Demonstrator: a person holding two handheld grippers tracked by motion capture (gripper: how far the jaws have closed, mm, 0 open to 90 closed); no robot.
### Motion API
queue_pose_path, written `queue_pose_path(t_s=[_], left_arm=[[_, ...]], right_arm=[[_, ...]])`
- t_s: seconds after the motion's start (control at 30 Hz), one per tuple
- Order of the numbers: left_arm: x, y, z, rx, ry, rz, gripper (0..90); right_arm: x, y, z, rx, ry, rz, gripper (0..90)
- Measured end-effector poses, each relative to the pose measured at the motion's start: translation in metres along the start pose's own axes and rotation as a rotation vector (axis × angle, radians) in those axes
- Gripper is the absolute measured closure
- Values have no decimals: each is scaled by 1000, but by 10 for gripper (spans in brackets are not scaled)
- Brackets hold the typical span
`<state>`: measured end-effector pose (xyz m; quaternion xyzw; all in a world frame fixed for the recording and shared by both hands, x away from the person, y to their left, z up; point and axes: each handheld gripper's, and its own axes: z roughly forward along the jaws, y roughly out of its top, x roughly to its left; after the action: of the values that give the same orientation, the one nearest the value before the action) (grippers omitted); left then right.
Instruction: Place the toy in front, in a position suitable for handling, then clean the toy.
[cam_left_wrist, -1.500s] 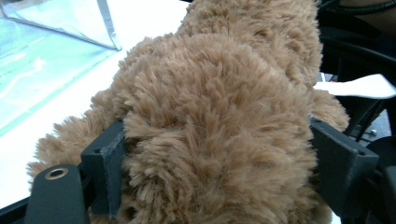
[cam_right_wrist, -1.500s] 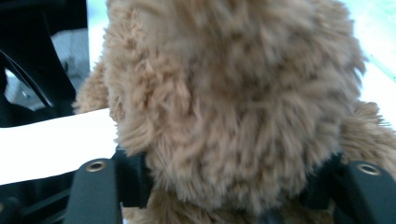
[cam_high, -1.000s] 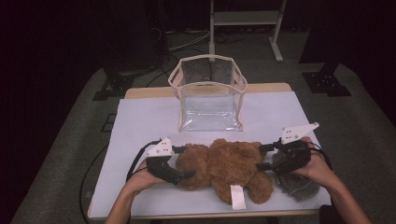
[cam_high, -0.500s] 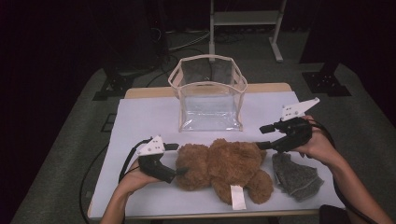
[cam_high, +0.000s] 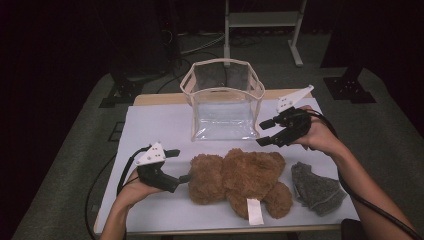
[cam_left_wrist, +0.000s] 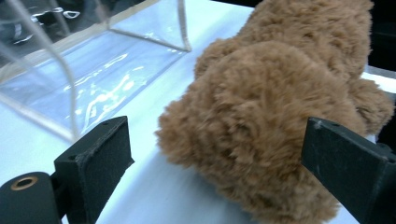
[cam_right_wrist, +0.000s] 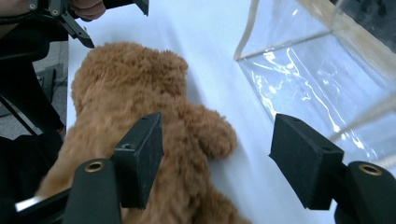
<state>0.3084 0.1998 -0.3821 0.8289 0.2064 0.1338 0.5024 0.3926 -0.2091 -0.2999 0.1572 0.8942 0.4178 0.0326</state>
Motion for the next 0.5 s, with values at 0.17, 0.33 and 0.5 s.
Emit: queue_pose_path(t_s=[0.17,0.33,0.5], left_arm=[[3,-1,-8,4,18,2,68],[3,-3,-11,10,22,-1,68],[2,-3,-10,21,22,2,68]], right_arm=[[-7,18,12,14,12,-16,328],[-12,33,22,33,26,-32,327],[-15,47,31,43,39,-51,327]])
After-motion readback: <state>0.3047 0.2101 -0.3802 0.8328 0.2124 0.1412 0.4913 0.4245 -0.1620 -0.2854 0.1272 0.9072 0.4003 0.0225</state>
